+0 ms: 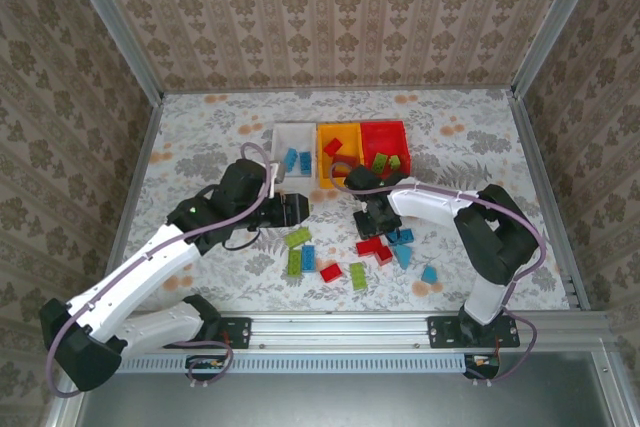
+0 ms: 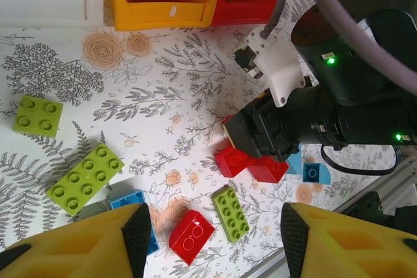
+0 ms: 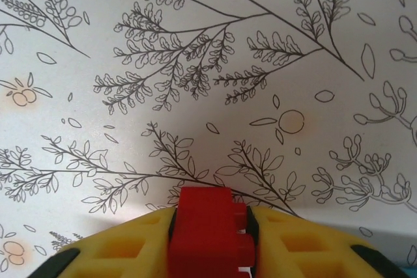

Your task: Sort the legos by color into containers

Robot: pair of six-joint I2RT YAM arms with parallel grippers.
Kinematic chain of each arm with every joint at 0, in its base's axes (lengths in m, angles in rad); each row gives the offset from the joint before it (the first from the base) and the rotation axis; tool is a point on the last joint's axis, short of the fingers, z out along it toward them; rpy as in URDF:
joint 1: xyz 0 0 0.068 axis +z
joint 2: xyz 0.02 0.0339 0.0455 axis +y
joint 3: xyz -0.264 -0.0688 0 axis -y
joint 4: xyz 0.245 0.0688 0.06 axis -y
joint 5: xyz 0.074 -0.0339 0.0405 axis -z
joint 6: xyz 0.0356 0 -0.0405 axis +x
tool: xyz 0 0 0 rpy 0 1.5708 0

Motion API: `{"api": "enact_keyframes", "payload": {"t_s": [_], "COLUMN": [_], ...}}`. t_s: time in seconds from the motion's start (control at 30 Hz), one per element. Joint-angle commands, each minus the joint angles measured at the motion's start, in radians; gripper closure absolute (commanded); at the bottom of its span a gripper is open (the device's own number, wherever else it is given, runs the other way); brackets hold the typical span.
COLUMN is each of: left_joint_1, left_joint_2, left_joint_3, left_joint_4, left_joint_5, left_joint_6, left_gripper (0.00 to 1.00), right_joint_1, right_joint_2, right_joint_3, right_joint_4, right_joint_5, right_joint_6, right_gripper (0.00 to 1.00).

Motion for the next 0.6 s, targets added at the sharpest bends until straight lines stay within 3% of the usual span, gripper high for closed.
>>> {"api": "enact_keyframes", "payload": {"t_s": [0.0, 0.1, 0.27, 0.57], "left_joint_1": [-0.011, -0.016, -0.027, -0.030], "left_joint_2": [0.008, 0.018, 0.041, 0.139], "left_joint_3": [0.010, 0.031, 0.101, 0.209], "left_joint_4": [0.025, 0.022, -0.019, -0.013], "left_joint_5": [-0.004, -0.021, -0.120, -0.187], "left_joint_6": [-0.016, -0.017, -0.006, 0.048], "left_gripper": [0.42, 0.43, 0.46, 0.46], "right_joint_1": [-0.006, -0.006, -0.020, -0.103], "right_joint_2": [0.011, -0.030, -0.047, 0.211], "right_joint_3": [0.022, 0.048, 0.211, 0.625], "right_joint_4": [-0.008, -0.011, -0.047, -0.057], "right_joint_5": [0.007, 0.029, 0.079, 0.145], "right_joint_6": [-0.017, -0.024, -0.055, -0.082], "right_gripper": [0.73, 0.80, 0.84, 0.85]}}
